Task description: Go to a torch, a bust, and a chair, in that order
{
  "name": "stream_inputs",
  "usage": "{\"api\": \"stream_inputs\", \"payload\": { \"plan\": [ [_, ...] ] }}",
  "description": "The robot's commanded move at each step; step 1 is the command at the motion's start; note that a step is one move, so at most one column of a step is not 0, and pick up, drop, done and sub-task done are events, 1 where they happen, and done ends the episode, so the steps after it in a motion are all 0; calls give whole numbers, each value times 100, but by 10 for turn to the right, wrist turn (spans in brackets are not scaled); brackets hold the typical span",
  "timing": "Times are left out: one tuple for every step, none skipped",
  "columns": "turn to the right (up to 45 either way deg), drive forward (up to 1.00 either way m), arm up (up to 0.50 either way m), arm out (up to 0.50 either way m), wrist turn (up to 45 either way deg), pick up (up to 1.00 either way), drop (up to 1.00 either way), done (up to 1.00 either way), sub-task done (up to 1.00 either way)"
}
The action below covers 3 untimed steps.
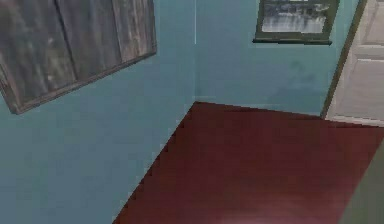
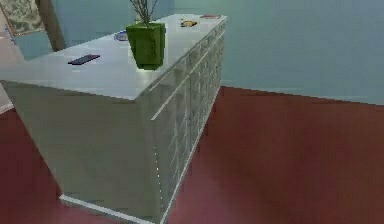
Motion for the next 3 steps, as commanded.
{"api": "stream_inputs", "payload": {
  "plan": [
    [150, 0, 0, 0, 0, 0, 0, 0, 0],
    [0, 100, 0, 0, 0, 0, 0, 0, 0],
    [60, 0, 0, 0, 0, 0, 0, 0, 0]
  ]
}}
